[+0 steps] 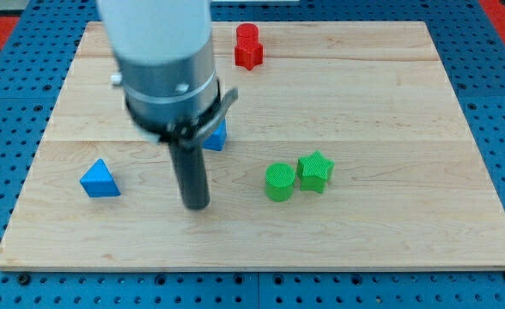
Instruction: Place the blue triangle and blue cube at the center of the board
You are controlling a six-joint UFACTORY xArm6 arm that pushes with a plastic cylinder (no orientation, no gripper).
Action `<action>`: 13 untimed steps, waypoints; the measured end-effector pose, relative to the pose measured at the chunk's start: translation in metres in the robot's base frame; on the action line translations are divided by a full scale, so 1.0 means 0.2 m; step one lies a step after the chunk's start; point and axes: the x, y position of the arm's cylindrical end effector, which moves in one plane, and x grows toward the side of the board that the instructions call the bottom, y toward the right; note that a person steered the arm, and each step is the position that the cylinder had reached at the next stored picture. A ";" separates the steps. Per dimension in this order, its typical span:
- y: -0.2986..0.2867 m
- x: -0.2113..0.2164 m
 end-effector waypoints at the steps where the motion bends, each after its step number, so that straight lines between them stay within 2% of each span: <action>1: -0.21 0.12; 2: -0.28 0.25; 3: -0.54 0.27; 6: -0.71 0.22; 7: -0.72 0.11; 9: -0.62 -0.32; 10: -0.46 -0.43; 11: -0.34 -0.34; 12: -0.18 -0.51; 13: -0.05 -0.55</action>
